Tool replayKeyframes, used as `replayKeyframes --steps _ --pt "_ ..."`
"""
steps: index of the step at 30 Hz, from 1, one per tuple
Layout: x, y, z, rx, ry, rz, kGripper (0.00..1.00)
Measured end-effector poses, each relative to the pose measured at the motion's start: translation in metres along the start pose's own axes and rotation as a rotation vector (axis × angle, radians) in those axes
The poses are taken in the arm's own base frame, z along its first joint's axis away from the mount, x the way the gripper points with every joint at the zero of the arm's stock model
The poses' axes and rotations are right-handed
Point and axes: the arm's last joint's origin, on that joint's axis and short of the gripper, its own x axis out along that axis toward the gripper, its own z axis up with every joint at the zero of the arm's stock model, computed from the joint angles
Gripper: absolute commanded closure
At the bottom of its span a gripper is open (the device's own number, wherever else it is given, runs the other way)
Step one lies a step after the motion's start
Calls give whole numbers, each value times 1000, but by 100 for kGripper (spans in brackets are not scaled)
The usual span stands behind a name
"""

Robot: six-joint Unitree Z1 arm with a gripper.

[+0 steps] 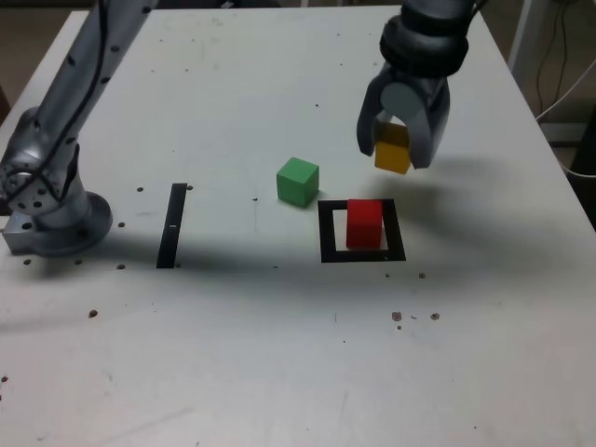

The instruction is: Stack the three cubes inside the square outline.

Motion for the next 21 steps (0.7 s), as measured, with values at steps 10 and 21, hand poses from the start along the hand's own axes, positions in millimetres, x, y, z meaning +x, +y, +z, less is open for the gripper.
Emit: replayKeyframes --steps 10,21 --pt "-22 -28 -19 -150 2 -20 62" --pt "-22 -58 -19 -283 1 -112 62"
